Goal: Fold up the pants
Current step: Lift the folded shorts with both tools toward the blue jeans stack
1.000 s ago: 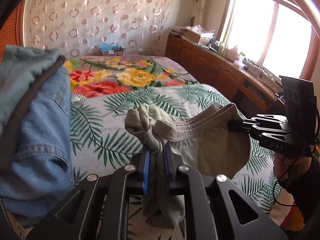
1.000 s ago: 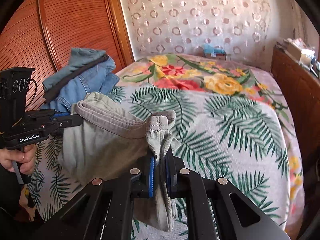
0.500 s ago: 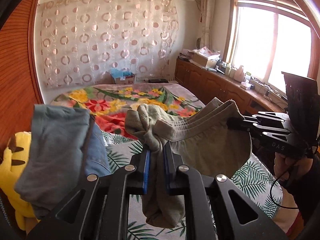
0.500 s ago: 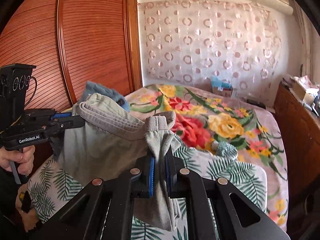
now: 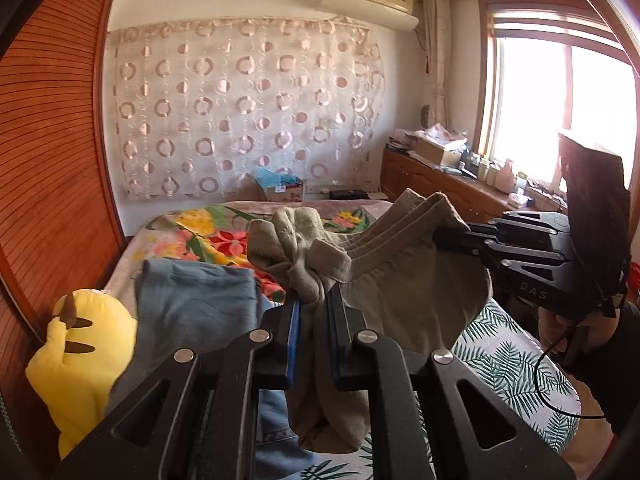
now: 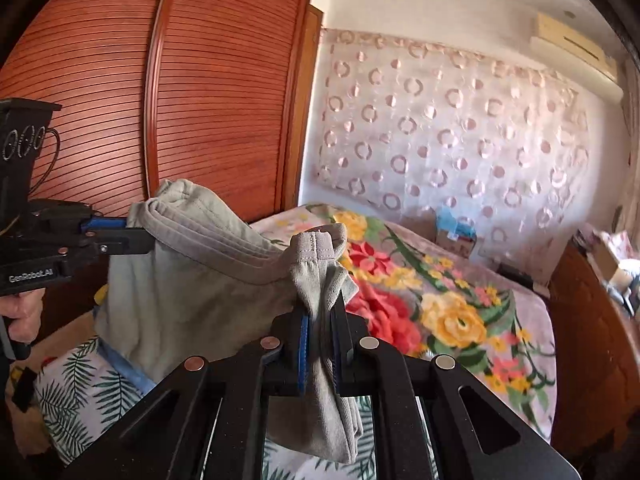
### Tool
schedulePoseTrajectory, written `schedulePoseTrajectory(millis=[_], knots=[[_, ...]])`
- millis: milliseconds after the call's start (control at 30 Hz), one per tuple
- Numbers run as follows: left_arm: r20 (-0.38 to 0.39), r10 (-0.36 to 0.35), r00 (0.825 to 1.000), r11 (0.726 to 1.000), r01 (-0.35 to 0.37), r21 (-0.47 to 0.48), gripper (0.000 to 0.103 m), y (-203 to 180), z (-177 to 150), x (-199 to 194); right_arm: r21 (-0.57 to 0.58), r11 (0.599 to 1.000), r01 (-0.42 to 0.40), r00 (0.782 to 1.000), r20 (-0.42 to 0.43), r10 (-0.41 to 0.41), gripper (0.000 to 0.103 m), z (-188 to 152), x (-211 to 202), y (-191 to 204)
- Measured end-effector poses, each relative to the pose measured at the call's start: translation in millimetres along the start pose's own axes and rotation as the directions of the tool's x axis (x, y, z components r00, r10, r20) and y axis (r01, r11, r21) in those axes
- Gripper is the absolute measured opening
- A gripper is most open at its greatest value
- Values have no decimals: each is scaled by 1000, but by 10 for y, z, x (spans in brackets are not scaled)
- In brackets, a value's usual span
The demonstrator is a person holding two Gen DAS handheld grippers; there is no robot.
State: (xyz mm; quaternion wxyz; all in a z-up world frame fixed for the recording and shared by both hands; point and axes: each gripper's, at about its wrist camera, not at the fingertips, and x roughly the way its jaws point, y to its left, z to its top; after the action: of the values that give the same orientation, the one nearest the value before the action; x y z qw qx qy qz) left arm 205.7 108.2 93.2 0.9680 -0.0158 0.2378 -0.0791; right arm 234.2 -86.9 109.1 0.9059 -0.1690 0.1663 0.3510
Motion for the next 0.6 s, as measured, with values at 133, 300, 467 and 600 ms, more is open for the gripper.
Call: schedulePoseTrajectory(millis=[133, 300, 467, 600], knots=[[33, 38, 999, 999, -37, -25, 13, 134, -24, -135, -44, 998, -33, 999, 34, 35, 9, 103, 174, 41], [47, 92, 995, 994, -89, -59, 13, 282, -111, -183, -76, 994, -73, 996, 43, 77, 9, 162, 485, -40], [29, 154, 988, 983, -151, -105, 13, 470, -222, -119, -123, 986, -114, 993, 24, 117, 9, 183, 748, -133], [42, 196, 980, 972, -189, -137, 13, 572, -335, -153, -155, 976, -152, 987, 18, 157, 9, 251, 926, -167]])
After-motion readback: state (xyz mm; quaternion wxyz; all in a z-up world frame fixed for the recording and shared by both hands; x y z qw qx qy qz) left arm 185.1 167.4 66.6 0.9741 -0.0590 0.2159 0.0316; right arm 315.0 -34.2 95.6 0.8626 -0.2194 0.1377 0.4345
